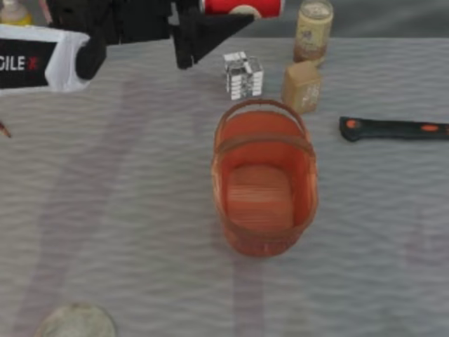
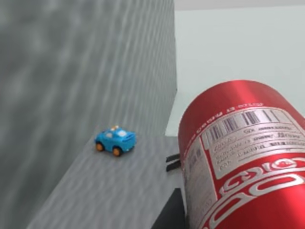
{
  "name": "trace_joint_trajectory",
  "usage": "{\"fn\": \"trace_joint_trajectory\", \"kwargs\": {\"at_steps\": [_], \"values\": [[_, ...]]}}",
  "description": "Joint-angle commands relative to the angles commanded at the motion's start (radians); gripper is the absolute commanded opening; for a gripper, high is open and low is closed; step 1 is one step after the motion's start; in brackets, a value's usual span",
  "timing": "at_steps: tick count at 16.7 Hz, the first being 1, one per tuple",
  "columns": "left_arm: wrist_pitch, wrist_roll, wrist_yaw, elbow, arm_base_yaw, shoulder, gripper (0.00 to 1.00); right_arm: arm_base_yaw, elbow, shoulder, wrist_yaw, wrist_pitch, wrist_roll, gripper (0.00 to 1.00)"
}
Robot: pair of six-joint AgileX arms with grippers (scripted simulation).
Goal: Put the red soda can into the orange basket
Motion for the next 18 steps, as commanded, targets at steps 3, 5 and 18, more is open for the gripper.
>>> {"fn": "trace_joint_trajectory", "kwargs": {"at_steps": [3, 5, 18], "values": [[0.044, -0.024, 0.061, -0.078, -0.025, -0.022, 0.0, 0.0, 0.0, 0.0, 0.0, 0.0, 0.0, 1.0], [0.056, -0.032, 0.082, -0.108, -0.036, -0.031, 0.0, 0.0, 0.0, 0.0, 0.0, 0.0, 0.0, 1.0], [0.223, -0.035, 0.094, -0.147, -0.027, 0.099, 0.0, 0.0, 0.0, 0.0, 0.0, 0.0, 0.0, 1.0]]}}
